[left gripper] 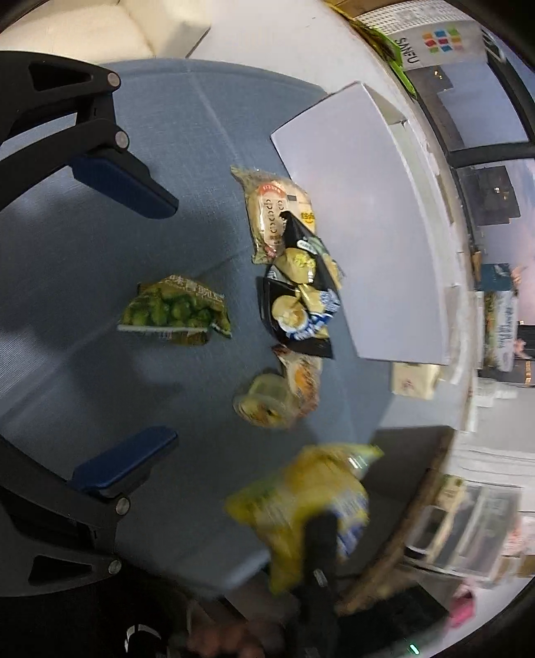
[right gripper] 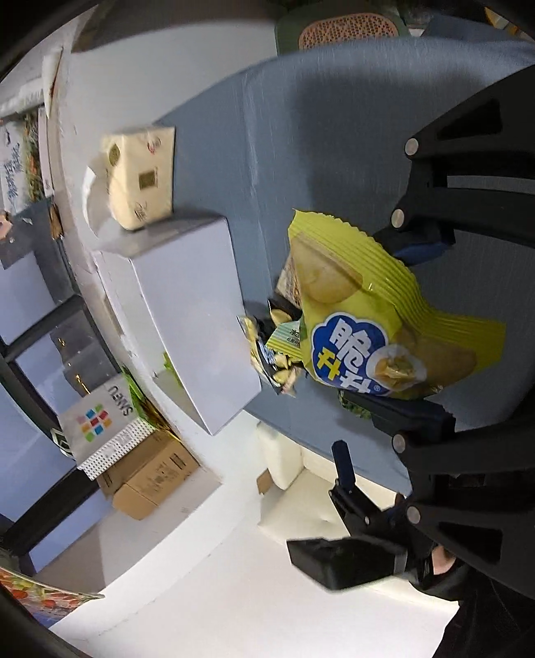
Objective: Organize snacks
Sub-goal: 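Grasp the yellow chip bag with the right tool while the left tool grasps the green pea bag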
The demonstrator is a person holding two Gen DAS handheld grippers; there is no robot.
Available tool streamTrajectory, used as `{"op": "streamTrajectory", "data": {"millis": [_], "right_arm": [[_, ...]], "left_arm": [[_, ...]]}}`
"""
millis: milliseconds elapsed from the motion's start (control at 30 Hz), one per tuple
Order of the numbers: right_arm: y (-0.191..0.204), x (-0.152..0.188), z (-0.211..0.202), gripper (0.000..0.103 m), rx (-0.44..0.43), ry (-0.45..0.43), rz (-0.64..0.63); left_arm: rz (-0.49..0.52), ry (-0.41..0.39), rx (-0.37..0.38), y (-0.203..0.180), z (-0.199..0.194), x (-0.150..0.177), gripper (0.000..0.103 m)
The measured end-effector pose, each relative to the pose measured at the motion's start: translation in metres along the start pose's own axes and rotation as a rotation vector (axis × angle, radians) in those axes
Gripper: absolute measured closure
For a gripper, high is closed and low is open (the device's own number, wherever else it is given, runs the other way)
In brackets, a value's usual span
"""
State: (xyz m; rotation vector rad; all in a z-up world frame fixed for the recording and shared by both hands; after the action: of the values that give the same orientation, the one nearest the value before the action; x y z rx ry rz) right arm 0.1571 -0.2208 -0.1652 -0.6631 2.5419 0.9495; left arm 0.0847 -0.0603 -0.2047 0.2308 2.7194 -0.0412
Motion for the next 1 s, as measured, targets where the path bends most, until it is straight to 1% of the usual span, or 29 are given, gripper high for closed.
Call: {"op": "streamTrajectory", "data": {"millis": [133,200,233,267,300,333,367,400,567,667,733,800,867,967,1000], "right_arm": [[-0.007,0.002,-0.008,0.046,0.019,-0.008,0.009],[-0.006,-0.002,-0.007,0.046,0.021,-0.013,0.015],[-0.005,-0.002,-0.007,0.046,0.020,-0.014,0.014],[-0.005,-0.002,-0.007,0.046,0.020,-0.015,0.013],[-0.005,-0.002,-0.006,0.046,0.019,-0.014,0.011],[-0.004,-0.001,-0.005,0.046,0.018,-0.012,0.011],[-0.005,-0.001,-0.004,0.046,0.019,-0.010,0.010],[-0.005,-0.001,-0.004,0.046,0.019,-0.009,0.008],[0.000,-0.002,-0.004,0.046,0.016,-0.018,-0.004],[0.003,-0.008,-0.007,0.046,0.010,-0.038,-0.010],[0.008,-0.015,-0.010,0.046,0.009,-0.057,-0.024],[0.013,-0.024,-0.013,0.046,0.015,-0.072,-0.041],[0.018,-0.040,-0.017,0.046,0.015,-0.104,-0.053],[0.026,-0.067,-0.022,0.046,0.009,-0.151,-0.075],[0.030,-0.083,-0.024,0.046,0.018,-0.166,-0.086]], "left_arm": [[-0.011,0.038,0.007,0.000,0.018,-0.005,0.000],[-0.008,0.039,-0.020,0.002,0.022,-0.005,0.000],[-0.007,0.041,-0.032,0.002,0.024,-0.006,0.002],[-0.004,0.047,-0.031,0.003,0.025,-0.005,0.014],[-0.012,0.051,-0.013,0.004,0.026,-0.003,0.028],[-0.023,0.062,-0.001,0.006,0.027,-0.002,0.062],[-0.030,0.064,0.014,0.007,0.027,0.000,0.061],[-0.041,0.047,0.025,0.009,0.023,0.001,0.061],[-0.062,-0.013,0.033,0.020,0.001,0.003,0.061],[-0.097,-0.070,0.047,0.032,-0.020,-0.003,0.061],[-0.126,-0.122,0.054,0.044,-0.039,-0.009,0.061],[-0.154,-0.168,0.075,0.058,-0.054,-0.021,0.061],[-0.179,-0.215,0.082,0.074,-0.070,-0.034,0.061],[-0.231,-0.286,0.111,0.098,-0.089,-0.063,0.061],[-0.244,-0.301,0.113,0.105,-0.092,-0.072,0.061]]}}
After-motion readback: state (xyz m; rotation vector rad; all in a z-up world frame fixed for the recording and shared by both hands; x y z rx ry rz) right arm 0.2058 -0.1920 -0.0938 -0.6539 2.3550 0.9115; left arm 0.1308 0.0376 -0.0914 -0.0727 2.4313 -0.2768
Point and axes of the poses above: each gripper's, at about its wrist camera, not at the fingertips, and z roughly the way its jaws point, y to its left, x to its underside, the point moved 6 cm from there along z, roughly the way its jaws point, and after that the axes turned 9 degrees about y, right-handed, at the moved point
